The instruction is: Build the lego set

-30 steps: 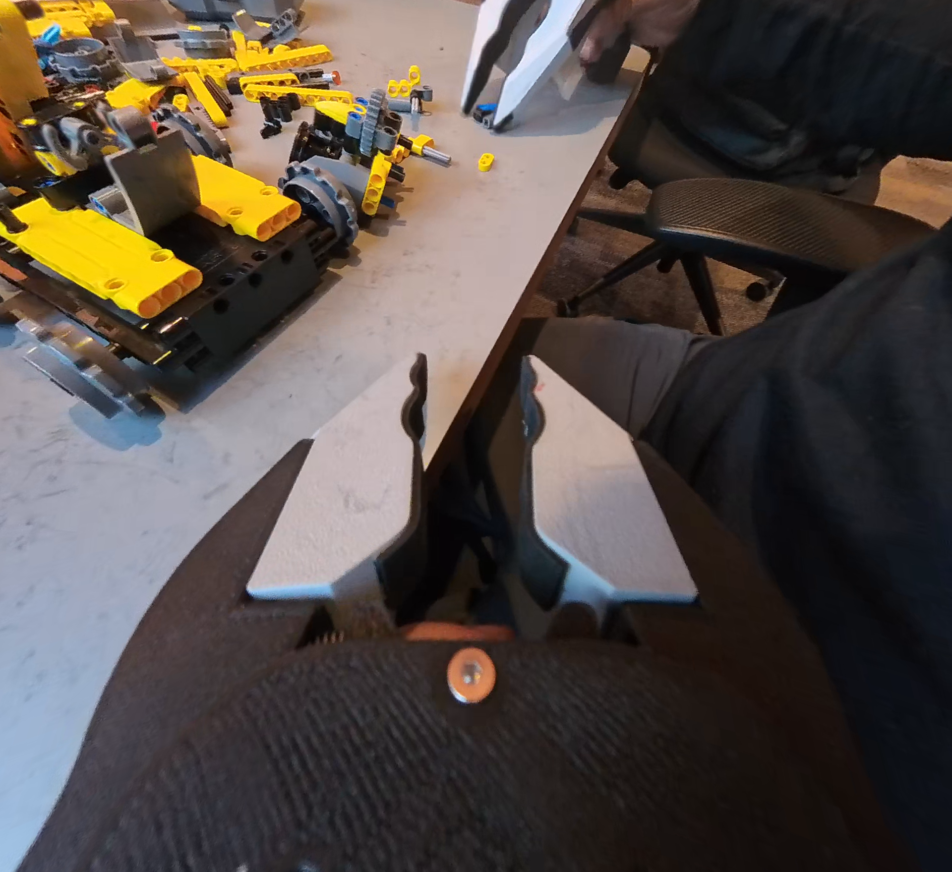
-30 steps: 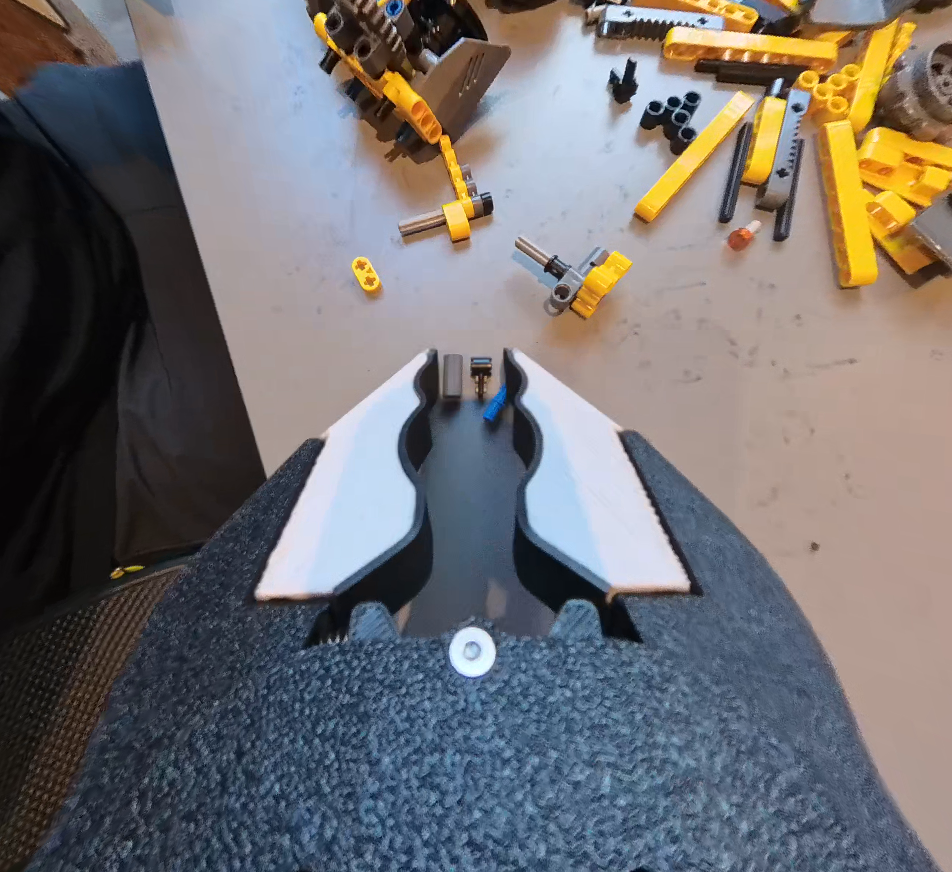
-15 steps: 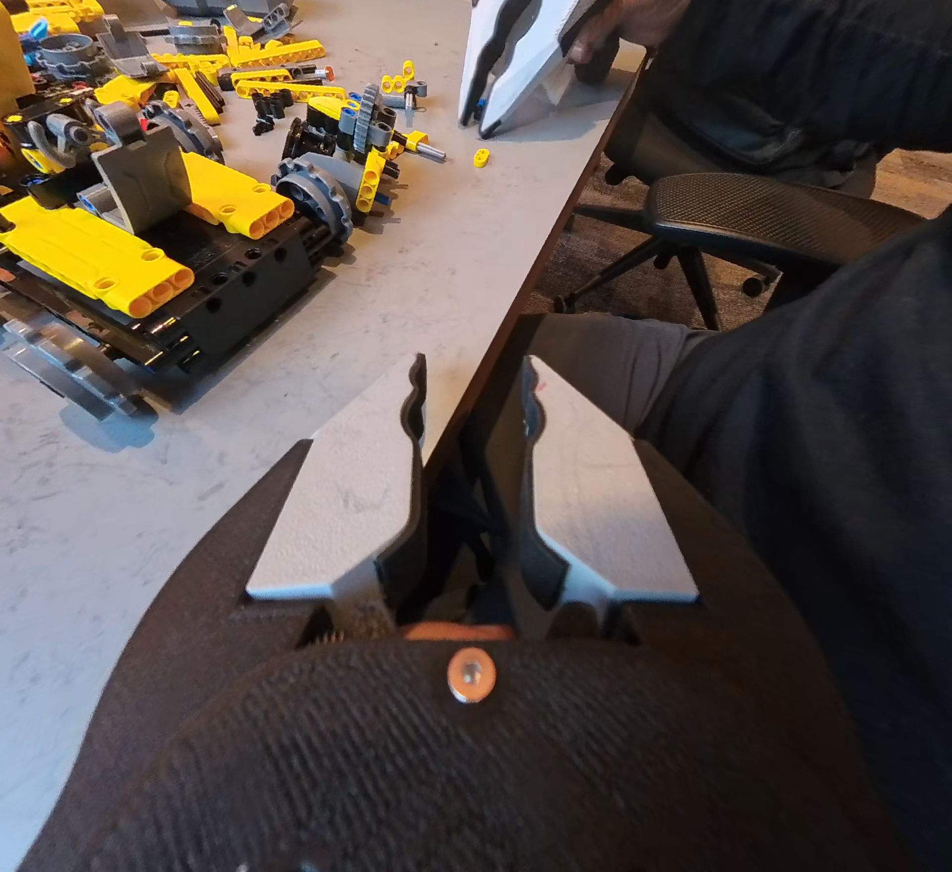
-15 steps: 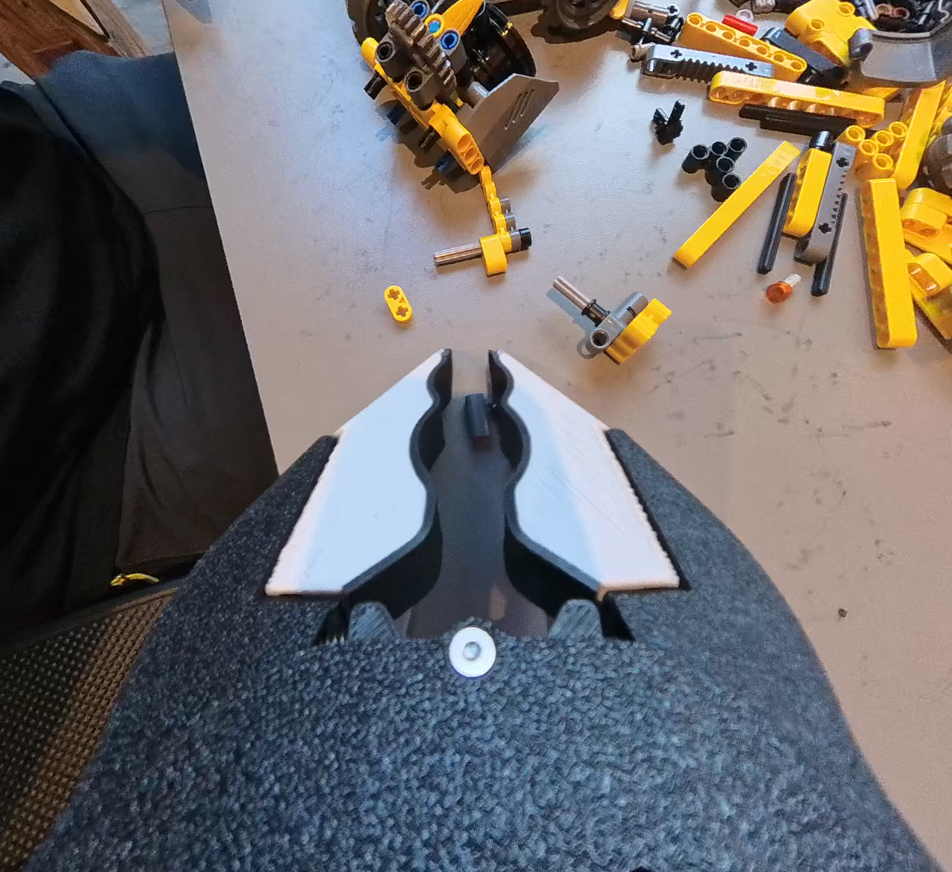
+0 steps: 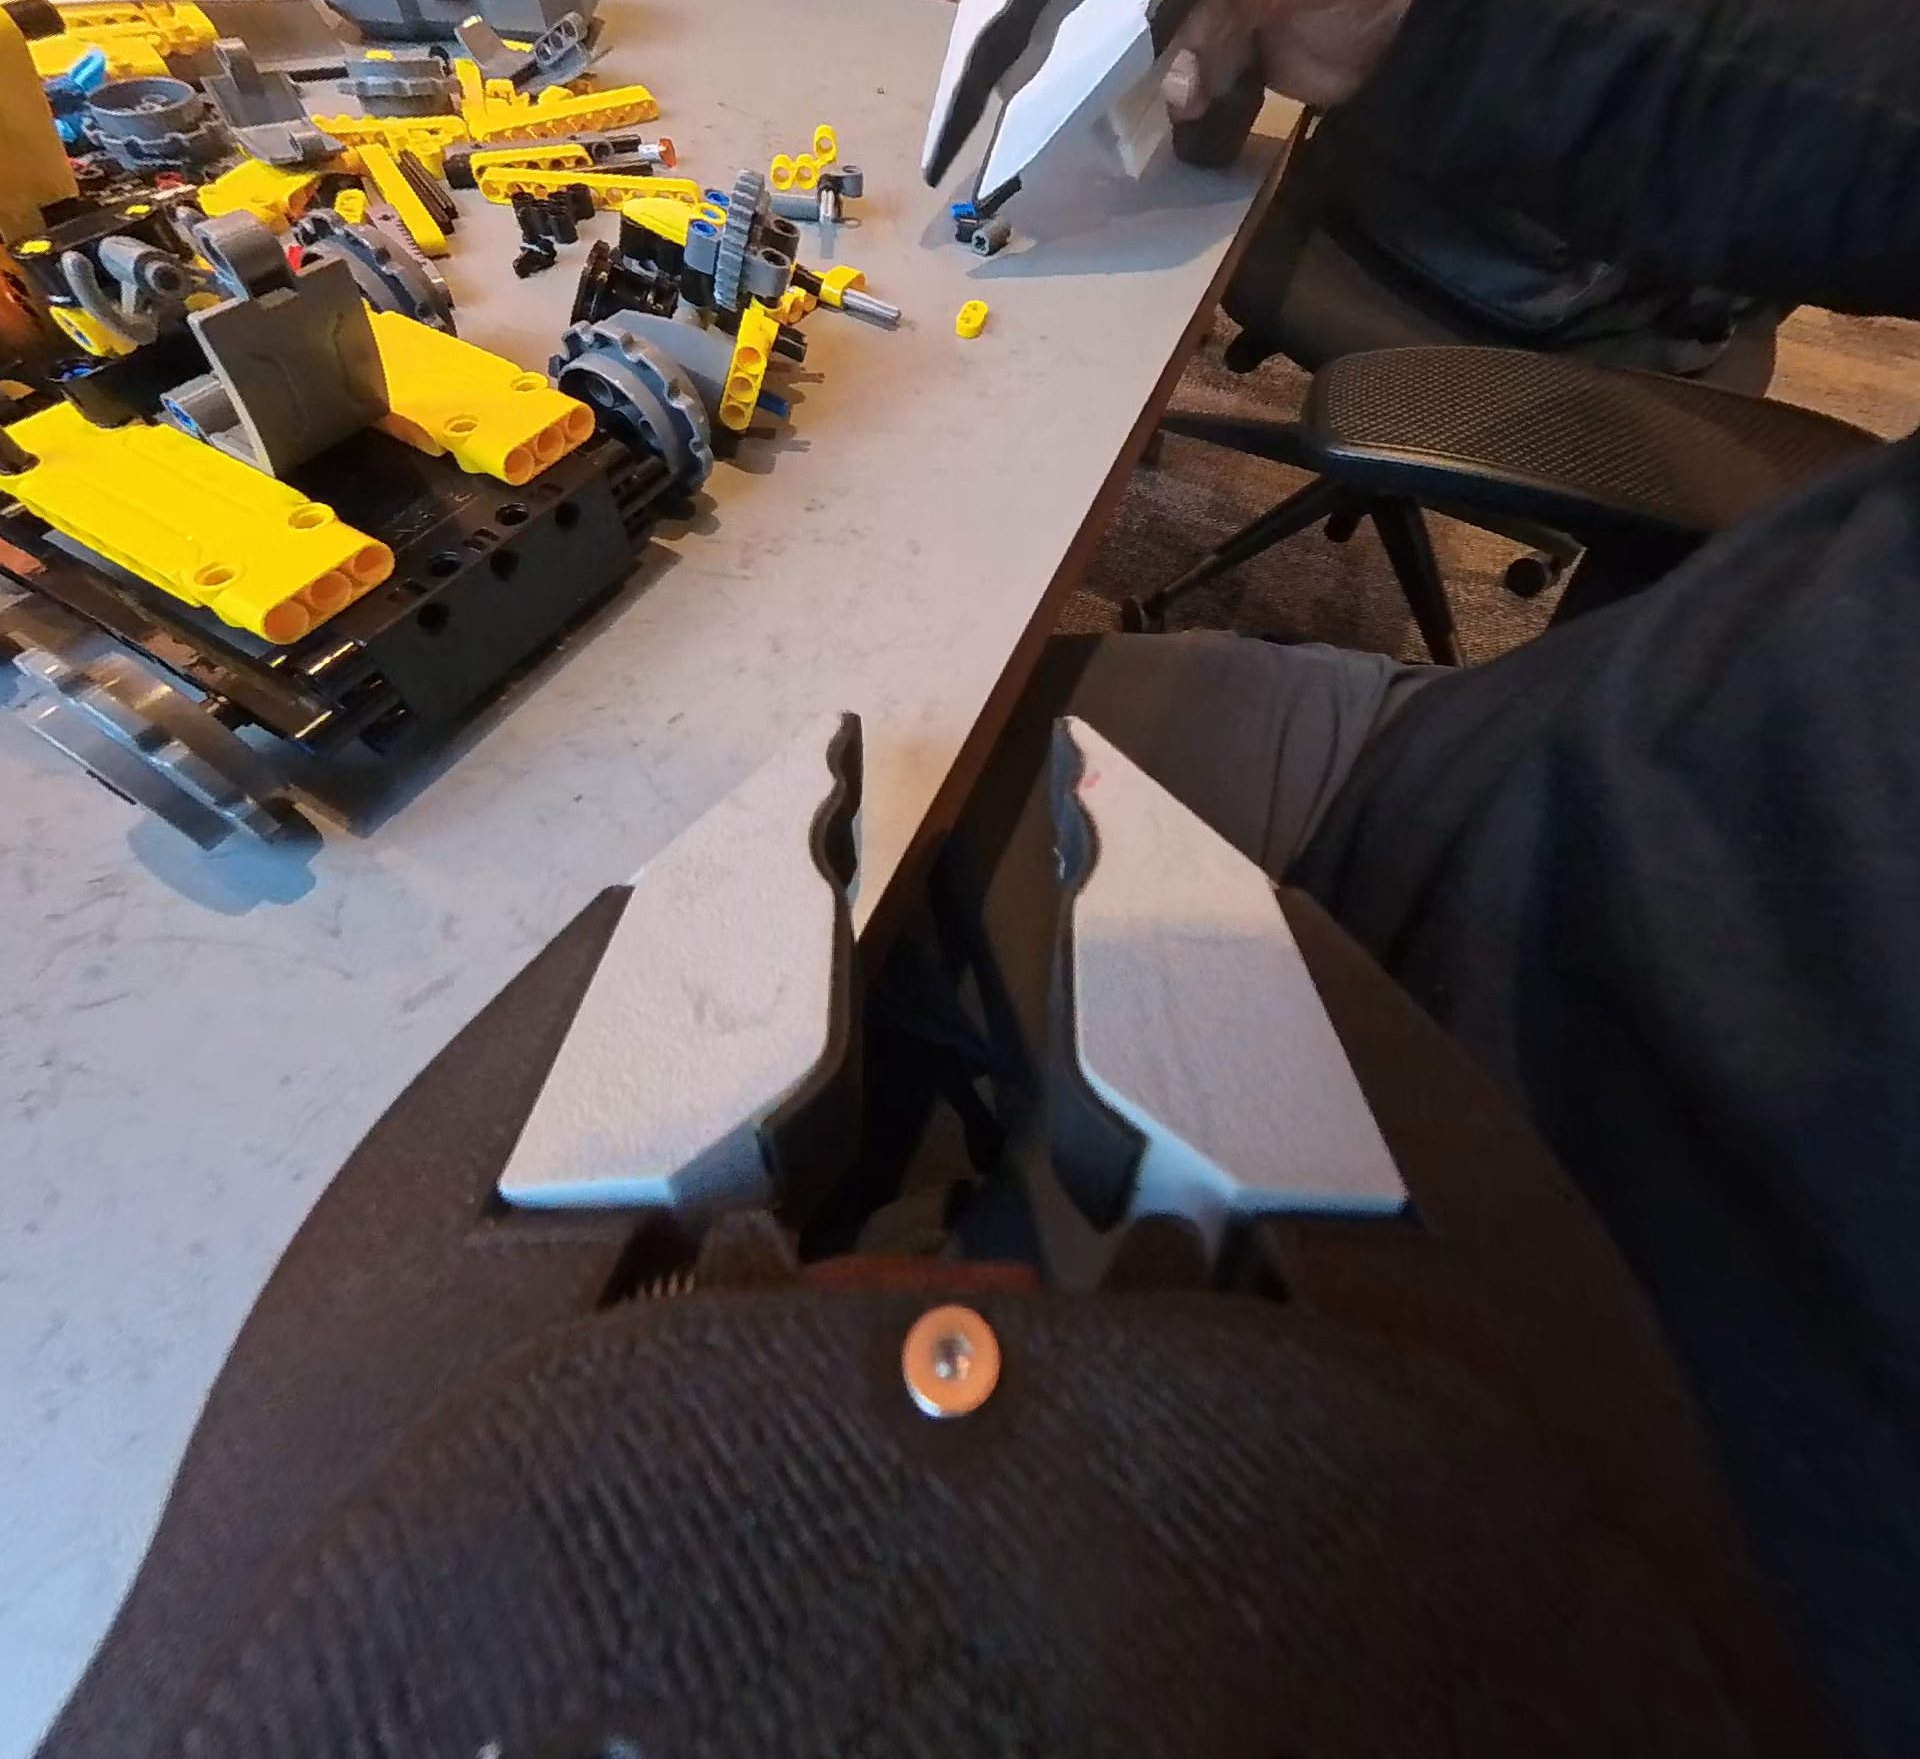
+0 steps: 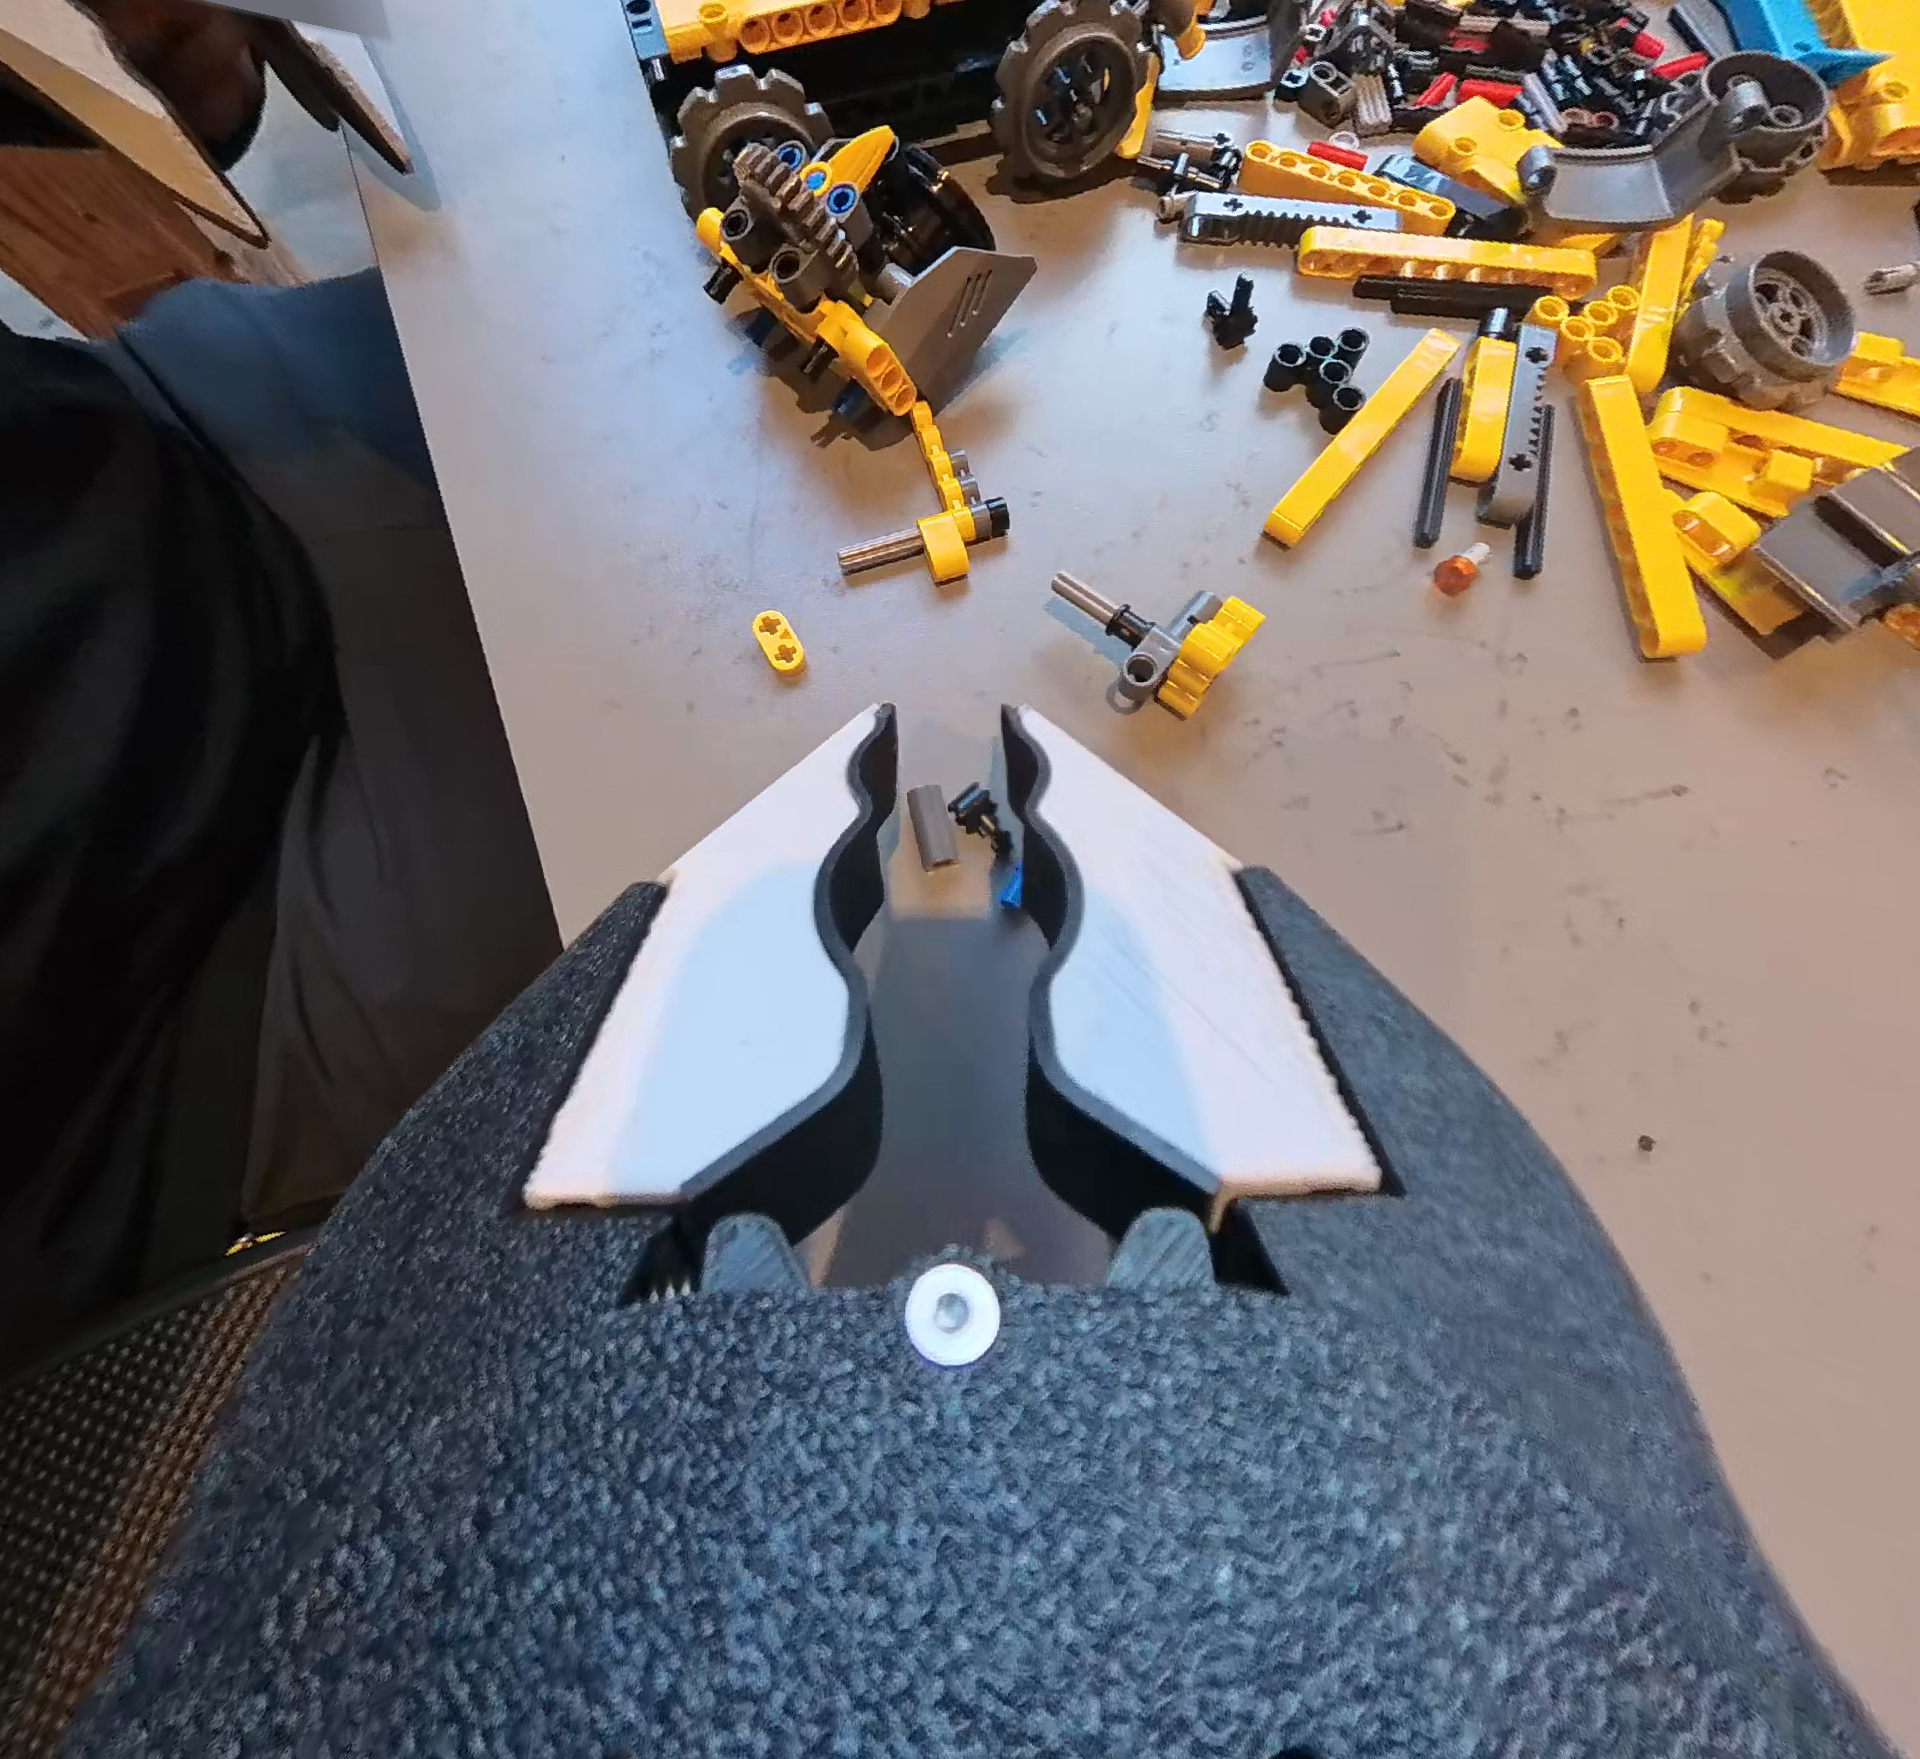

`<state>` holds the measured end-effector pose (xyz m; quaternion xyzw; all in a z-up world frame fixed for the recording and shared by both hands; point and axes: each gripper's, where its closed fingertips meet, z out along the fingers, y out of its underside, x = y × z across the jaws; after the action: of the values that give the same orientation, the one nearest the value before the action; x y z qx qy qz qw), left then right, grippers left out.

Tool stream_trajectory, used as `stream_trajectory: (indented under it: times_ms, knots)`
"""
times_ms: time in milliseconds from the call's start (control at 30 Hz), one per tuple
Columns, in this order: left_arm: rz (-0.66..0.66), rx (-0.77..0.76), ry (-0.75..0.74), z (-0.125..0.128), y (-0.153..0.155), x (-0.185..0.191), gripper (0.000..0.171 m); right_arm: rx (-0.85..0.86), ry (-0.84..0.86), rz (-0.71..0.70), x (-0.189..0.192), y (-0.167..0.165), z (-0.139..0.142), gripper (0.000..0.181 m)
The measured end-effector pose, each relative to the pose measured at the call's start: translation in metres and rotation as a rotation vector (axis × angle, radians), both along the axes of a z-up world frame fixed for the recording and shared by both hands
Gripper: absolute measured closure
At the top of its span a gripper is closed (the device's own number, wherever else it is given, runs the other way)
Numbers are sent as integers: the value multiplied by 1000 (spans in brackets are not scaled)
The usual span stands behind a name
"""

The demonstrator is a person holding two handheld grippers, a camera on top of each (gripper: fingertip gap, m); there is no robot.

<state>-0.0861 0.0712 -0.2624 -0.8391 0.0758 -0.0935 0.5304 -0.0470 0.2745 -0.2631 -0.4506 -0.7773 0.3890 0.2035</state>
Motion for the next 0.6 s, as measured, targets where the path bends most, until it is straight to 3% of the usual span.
stream_trajectory:
  times_ms: [600]
  knots:
    - [0, 15, -19, 3, 0, -1, 136, -41, -14, -24, -3, 5, -1, 159]
